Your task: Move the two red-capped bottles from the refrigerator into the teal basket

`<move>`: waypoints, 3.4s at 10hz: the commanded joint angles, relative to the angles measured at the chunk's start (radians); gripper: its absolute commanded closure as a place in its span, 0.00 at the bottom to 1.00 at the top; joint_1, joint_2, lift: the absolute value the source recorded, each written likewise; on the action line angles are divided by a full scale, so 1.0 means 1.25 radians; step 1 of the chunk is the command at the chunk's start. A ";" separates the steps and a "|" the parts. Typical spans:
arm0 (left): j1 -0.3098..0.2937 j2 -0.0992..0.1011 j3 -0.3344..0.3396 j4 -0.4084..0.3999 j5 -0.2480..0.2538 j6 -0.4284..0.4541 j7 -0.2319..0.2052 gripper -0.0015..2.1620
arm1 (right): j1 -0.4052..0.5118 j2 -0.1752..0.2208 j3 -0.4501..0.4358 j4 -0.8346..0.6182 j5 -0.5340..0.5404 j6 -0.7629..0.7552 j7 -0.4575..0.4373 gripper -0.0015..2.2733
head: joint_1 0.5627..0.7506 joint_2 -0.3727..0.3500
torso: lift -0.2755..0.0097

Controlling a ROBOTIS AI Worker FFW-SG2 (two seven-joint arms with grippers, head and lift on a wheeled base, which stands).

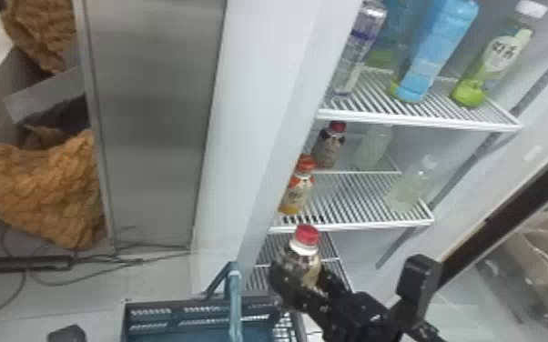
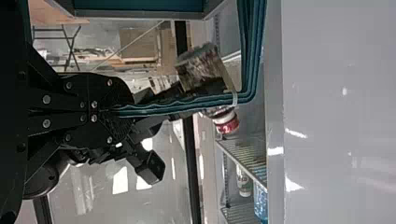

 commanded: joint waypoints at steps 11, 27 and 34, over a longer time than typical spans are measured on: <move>0.000 0.001 0.001 0.003 0.002 0.004 0.000 0.53 | -0.025 -0.013 -0.006 -0.013 0.081 0.155 0.073 0.10 | 0.70 0.03 | 0.18; -0.002 0.002 -0.008 0.013 0.022 -0.002 0.000 0.53 | -0.236 0.026 -0.126 0.325 0.119 -0.430 0.014 0.08 | 0.70 0.03 | 0.18; -0.004 0.002 -0.008 0.017 0.032 -0.004 0.000 0.53 | -0.418 0.006 -0.115 0.555 0.165 -0.507 -0.002 0.08 | 0.70 0.03 | 0.18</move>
